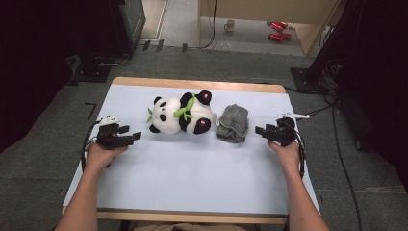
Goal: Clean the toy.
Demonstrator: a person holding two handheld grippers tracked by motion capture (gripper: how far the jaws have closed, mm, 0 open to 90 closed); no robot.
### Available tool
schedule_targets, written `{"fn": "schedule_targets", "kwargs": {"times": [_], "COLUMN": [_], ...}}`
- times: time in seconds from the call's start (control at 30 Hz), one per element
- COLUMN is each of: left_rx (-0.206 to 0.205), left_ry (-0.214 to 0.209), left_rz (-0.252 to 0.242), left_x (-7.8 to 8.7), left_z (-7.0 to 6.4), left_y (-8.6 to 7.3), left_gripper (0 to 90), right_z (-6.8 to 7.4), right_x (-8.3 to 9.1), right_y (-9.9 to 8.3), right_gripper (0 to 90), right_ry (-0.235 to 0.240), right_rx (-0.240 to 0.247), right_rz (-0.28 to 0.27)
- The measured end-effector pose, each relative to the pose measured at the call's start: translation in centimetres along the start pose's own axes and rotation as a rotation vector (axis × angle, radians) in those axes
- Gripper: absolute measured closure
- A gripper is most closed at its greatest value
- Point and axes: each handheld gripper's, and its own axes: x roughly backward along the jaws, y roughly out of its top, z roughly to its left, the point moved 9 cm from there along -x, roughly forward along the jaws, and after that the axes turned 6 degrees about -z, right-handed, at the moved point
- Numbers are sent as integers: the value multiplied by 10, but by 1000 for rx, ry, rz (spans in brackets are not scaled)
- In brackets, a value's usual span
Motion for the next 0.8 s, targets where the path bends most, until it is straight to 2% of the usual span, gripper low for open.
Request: {"fn": "schedule_targets", "kwargs": {"times": [0.1,0.27,0.37,0.4,0.7,0.8], "left_rx": [-36,-71,-72,-75,-66,-61], "left_ry": [16,35,41,39,38,38], "left_rz": [42,74,100,95,88,85], "left_x": [-2,-8,-11,-11,-12,-12], "left_z": [2,6,9,9,7,7], "left_y": [-7,-14,-19,-19,-19,-19], "left_gripper": [356,355,348,347,301,300], "right_z": [-8,-19,-24,-26,-25,-24], "right_x": [0,-3,-6,-7,-7,-8], "right_y": [-7,-17,-25,-27,-31,-32], "right_gripper": [433,433,433,433,410,396], "right_ry": [-27,-73,-102,-108,-102,-111], "right_rx": [12,33,49,56,78,105], "right_rz": [22,57,81,92,31,26]}}
